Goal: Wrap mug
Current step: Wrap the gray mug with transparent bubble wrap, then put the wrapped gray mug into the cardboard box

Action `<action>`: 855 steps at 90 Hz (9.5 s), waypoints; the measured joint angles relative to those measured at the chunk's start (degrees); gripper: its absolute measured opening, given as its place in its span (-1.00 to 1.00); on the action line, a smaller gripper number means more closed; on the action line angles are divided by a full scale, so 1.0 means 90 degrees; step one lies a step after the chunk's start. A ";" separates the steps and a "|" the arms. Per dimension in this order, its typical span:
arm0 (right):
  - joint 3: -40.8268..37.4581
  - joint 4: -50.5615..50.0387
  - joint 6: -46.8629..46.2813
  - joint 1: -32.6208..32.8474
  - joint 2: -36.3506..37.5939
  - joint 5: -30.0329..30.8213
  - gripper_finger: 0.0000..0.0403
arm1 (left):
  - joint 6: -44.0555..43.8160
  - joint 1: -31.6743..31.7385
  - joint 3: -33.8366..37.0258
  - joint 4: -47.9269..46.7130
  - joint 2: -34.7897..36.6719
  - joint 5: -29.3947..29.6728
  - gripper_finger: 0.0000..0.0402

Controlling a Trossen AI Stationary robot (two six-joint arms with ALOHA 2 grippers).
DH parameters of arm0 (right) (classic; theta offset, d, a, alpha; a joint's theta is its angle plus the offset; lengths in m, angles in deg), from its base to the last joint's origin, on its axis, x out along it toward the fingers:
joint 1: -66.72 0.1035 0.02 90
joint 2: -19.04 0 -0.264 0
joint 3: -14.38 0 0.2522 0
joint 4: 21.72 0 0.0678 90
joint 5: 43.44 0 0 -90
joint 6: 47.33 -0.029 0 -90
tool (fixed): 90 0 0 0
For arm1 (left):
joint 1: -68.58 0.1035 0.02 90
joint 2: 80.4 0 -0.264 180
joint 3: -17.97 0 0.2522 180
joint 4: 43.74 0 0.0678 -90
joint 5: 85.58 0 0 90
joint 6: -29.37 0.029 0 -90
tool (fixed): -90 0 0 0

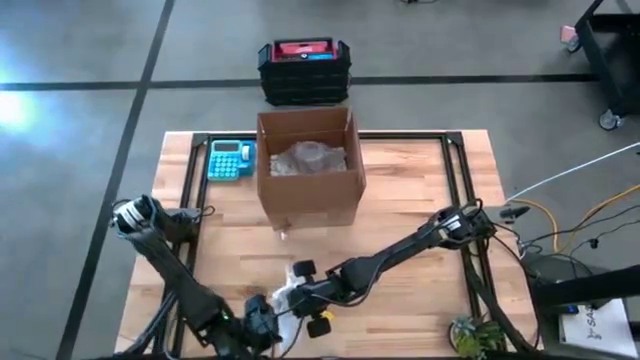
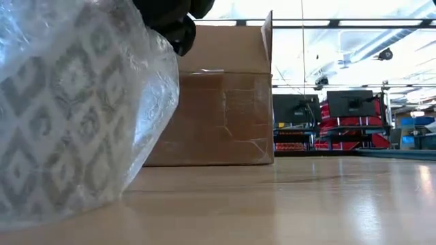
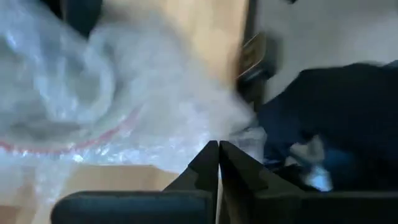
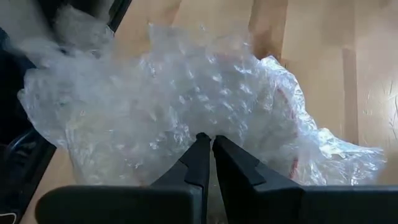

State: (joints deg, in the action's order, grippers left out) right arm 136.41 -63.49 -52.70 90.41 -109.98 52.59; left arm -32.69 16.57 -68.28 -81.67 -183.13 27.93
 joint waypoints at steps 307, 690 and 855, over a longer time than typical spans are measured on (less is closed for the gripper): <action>0.1974 -0.2200 0.0525 -0.0274 -0.1253 0.0036 -0.93 | 0.0577 0.0487 0.1256 0.0803 0.0576 0.1949 -1.00; 0.1999 -0.3360 0.1875 -0.0061 -0.0334 -0.1334 0.23 | 0.0651 0.0457 0.1249 0.1041 0.0717 0.1810 -1.00; 0.1429 -0.3187 0.2347 0.0207 -0.0468 -0.1047 -0.95 | 0.0677 0.0345 0.1239 0.1062 0.0990 0.1717 -1.00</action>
State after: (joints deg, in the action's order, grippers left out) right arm 149.28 -92.17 -31.57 92.28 -114.19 43.17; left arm -26.59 19.68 -57.13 -72.11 -174.21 43.38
